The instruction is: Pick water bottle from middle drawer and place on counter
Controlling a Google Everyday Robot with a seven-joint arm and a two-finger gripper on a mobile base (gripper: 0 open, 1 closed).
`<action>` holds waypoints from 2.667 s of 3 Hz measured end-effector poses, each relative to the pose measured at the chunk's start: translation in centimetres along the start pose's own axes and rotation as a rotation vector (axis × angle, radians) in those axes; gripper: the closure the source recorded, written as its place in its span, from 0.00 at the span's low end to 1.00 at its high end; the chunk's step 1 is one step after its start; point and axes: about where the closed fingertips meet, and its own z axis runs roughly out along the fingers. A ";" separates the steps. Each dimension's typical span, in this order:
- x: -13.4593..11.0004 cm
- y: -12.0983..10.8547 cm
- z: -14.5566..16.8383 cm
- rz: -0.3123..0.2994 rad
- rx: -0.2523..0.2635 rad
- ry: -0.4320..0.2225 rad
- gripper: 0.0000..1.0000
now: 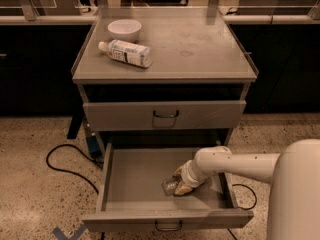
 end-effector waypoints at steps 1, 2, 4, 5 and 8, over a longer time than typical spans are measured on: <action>0.0 0.0 0.0 0.000 0.000 0.000 0.90; 0.0 0.0 0.0 0.000 0.000 0.000 1.00; -1.3 -0.2 -3.8 0.021 0.017 0.085 1.00; -4.3 -1.2 -9.4 0.022 0.033 0.194 1.00; -10.5 -6.1 -24.0 -0.013 0.132 0.293 1.00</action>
Offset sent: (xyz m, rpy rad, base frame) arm 0.0000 0.0000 0.0000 0.0000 0.0000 0.0000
